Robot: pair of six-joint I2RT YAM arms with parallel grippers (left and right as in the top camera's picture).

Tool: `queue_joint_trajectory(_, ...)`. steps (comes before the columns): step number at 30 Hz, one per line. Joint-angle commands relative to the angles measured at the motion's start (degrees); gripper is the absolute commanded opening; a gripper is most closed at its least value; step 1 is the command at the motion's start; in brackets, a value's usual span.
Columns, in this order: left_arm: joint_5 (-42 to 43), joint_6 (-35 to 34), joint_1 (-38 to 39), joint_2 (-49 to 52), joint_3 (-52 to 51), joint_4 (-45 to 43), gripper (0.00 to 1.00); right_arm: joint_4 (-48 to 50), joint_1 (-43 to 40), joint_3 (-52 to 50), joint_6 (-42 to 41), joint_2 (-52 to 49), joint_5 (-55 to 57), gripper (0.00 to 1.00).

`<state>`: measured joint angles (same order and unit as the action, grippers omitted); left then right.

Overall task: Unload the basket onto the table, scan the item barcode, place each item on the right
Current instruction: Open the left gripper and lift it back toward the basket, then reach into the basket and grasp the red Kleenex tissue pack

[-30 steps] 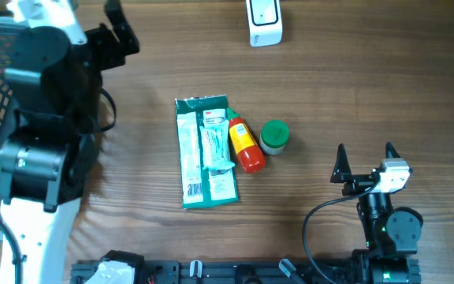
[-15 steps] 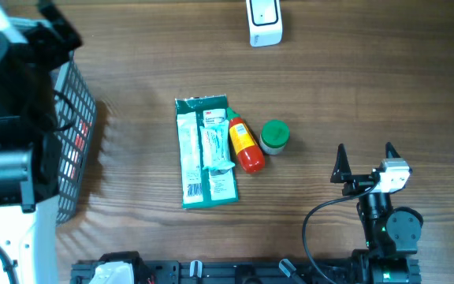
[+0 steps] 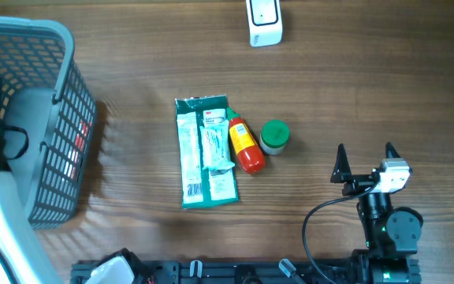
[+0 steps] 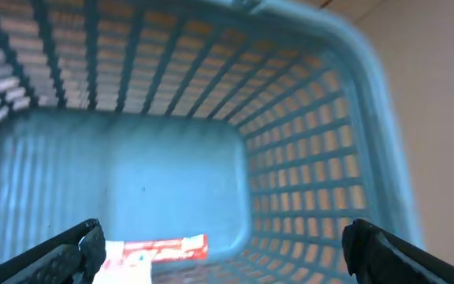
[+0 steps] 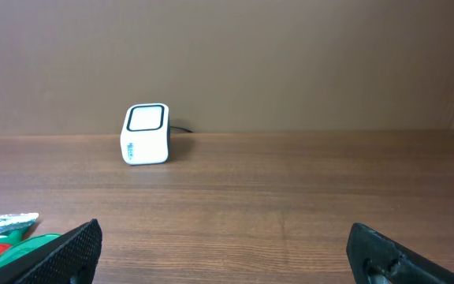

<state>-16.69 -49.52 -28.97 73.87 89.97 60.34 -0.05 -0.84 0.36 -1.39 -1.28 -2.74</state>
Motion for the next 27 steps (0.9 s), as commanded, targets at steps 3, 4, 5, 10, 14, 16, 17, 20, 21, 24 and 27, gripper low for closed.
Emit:
queue_joint_trajectory(3,11.15,-0.02,-5.07,10.62,0.46,6.4,1.0,0.11,0.28,-0.02,0.55,-0.13,0.17,1.0)
queue_joint_trajectory(4,14.01,1.4,-5.75,12.81,0.46,6.62,1.0,0.11,0.28,-0.02,0.55,-0.13,0.17,1.0)
queue_joint_trajectory(5,16.41,1.92,-6.23,14.25,0.46,6.75,1.0,0.11,0.28,-0.02,0.55,-0.13,0.17,1.0)
queue_joint_trajectory(10,24.57,3.06,-7.63,20.46,0.46,7.91,1.0,0.11,0.28,-0.02,0.55,-0.13,0.17,1.0)
queue_joint_trajectory(14,24.15,11.15,-7.63,21.44,0.46,10.47,1.0,0.11,0.28,-0.02,0.55,-0.13,0.17,1.0)
queue_joint_trajectory(16,24.35,11.58,-7.63,21.92,0.33,12.96,1.0,0.11,0.28,-0.02,0.55,-0.13,0.15,1.0)
queue_joint_trajectory(17,24.35,11.82,-7.63,22.1,0.15,13.33,1.0,0.11,0.28,-0.02,0.57,-0.13,0.17,1.0)
queue_joint_trajectory(20,24.35,11.85,-7.63,24.28,-0.09,14.99,1.0,0.11,0.28,-0.02,0.55,-0.13,0.17,1.0)
queue_joint_trajectory(21,24.37,11.85,-7.63,24.98,-0.09,15.34,1.0,0.11,0.28,-0.02,0.55,-0.13,0.17,1.0)
queue_joint_trajectory(24,24.35,11.87,-7.63,28.17,-0.09,16.31,1.0,0.11,0.28,-0.02,0.55,-0.13,0.15,1.0)
queue_joint_trajectory(27,24.35,11.85,-7.63,31.87,-0.09,16.83,1.0,0.11,0.28,-0.02,0.55,-0.13,0.17,1.0)
